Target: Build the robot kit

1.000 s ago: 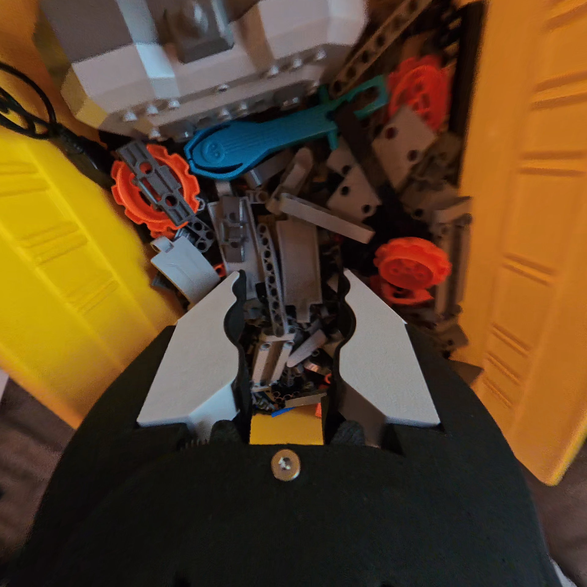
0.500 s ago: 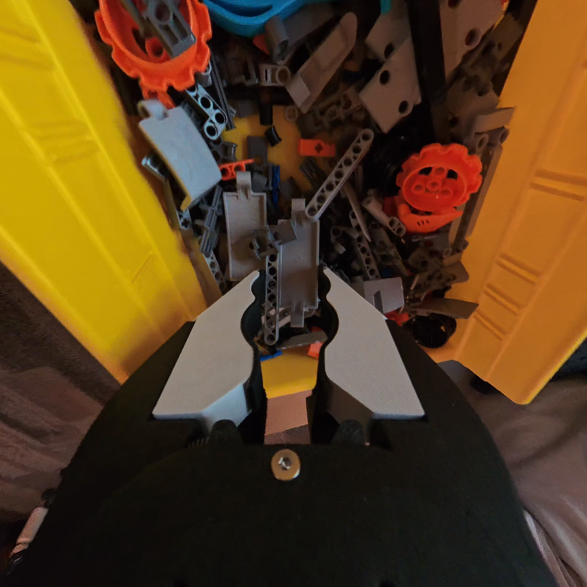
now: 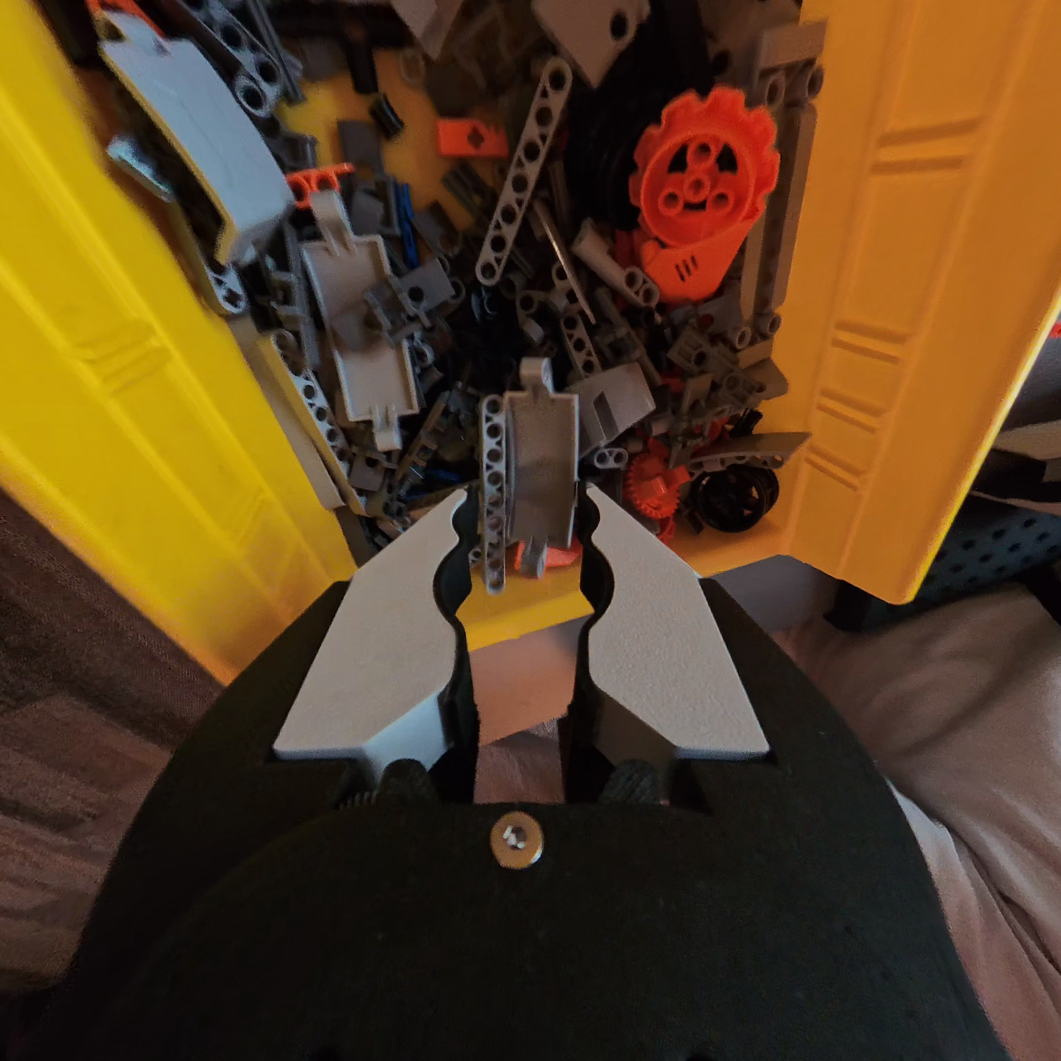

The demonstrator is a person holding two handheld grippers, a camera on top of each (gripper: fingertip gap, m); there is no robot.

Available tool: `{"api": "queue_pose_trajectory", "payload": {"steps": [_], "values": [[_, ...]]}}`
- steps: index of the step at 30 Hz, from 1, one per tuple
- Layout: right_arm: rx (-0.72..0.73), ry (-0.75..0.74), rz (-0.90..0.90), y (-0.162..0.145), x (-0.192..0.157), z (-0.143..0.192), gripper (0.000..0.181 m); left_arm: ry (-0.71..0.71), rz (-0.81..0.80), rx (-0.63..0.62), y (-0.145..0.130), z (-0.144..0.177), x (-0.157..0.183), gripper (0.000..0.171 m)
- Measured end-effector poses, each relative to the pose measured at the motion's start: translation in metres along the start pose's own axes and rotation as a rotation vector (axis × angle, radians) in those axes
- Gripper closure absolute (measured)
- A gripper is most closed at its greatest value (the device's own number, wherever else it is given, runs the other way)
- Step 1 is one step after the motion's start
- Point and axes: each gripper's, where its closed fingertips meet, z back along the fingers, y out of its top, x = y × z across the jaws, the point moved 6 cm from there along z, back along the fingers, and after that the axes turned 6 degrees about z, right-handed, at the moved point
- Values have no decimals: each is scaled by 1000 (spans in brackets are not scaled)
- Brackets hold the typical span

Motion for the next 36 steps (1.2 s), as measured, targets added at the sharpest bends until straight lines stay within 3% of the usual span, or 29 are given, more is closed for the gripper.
{"api": "queue_pose_trajectory", "payload": {"steps": [4,10,13,15,17,20,23,30,32,34,36], "values": [[0,0,0,0,0,0,149,29,31,151,19,16,-9,129],[0,1,0,0,0,0,149,10,19,531,72,49,-20,123],[0,2,-1,0,0,0,149,21,-42,616,93,48,-19,119],[0,2,-1,0,0,0,149,71,-81,650,108,43,-20,110],[0,0,1,0,0,0,149,94,-130,704,123,39,-15,79],[0,2,1,0,-1,0,149,75,-204,803,140,35,1,64],[0,2,2,0,-1,0,149,158,-200,733,147,19,-2,65],[1,6,-1,0,-1,0,149,237,-331,657,140,13,9,112],[1,7,-3,0,-1,0,149,233,-402,655,137,13,17,111],[1,7,-3,0,-1,0,149,249,-470,642,136,9,23,98],[1,7,-4,0,-1,0,149,300,-495,632,139,5,24,99]]}}
